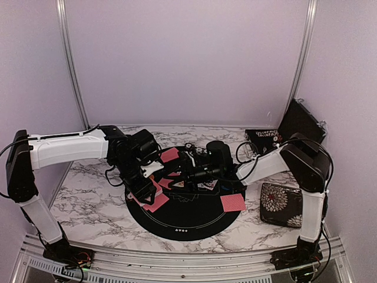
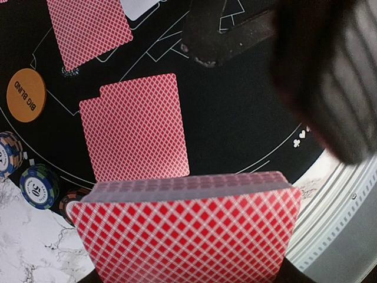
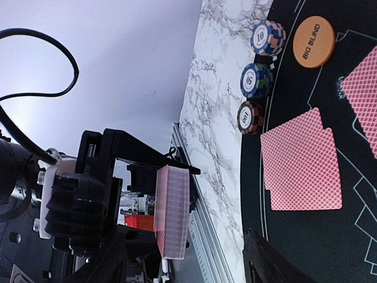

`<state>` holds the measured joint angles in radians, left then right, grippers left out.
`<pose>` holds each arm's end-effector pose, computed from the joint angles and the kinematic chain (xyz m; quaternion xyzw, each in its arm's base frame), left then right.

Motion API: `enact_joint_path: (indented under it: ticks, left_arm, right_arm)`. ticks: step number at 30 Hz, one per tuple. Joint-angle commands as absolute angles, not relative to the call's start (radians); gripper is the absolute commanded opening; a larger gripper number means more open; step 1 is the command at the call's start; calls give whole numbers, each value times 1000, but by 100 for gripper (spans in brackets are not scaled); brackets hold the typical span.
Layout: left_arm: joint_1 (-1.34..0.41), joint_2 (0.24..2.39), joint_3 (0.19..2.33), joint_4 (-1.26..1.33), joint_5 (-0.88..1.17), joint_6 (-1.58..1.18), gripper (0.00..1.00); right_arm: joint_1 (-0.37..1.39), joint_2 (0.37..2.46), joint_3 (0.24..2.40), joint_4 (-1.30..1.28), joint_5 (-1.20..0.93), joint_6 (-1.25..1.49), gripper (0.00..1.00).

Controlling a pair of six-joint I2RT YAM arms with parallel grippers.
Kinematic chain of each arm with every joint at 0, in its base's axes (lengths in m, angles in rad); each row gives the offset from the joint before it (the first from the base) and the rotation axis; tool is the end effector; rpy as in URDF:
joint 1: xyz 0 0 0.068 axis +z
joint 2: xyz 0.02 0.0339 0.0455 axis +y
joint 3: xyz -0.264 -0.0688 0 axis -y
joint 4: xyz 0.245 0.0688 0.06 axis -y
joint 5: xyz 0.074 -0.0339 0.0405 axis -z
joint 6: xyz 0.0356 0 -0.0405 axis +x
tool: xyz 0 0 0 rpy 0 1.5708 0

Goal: Distribute texas hold em gaming equipment
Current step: Pick up the poker card from the face-down deck piles.

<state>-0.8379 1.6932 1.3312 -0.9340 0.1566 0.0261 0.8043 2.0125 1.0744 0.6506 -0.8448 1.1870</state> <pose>0.2181 -0.2506 0.2398 0.4232 0.8923 -0.1251 0.0949 0.2720 0.3208 0.1624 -0.1019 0.7640 0.6367 0.0214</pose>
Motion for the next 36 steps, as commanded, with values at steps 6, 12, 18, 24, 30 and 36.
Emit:
enact_joint_path:
  ticks: [6, 12, 18, 24, 30, 36]
  left_arm:
    - [-835, 1658, 1333, -925, 166, 29, 55]
    - [-836, 1659, 1335, -925, 167, 29, 55]
    - [-835, 1659, 1335, -925, 167, 29, 55]
    - [-836, 1660, 1336, -925, 170, 28, 55]
    - [-836, 1661, 1336, -925, 172, 29, 55]
    - [-836, 1659, 1335, -925, 169, 29, 55]
  right_arm:
    - [844, 2063, 1085, 774, -854, 1276, 64]
    - [863, 2080, 1101, 787, -857, 1293, 63]
    - [883, 2104, 1116, 822, -861, 1324, 61]
    - [892, 2112, 1130, 823, -858, 1326, 59]
    - [903, 2129, 1155, 814, -860, 1323, 59]
    - [911, 2145, 1170, 815, -862, 1326, 57]
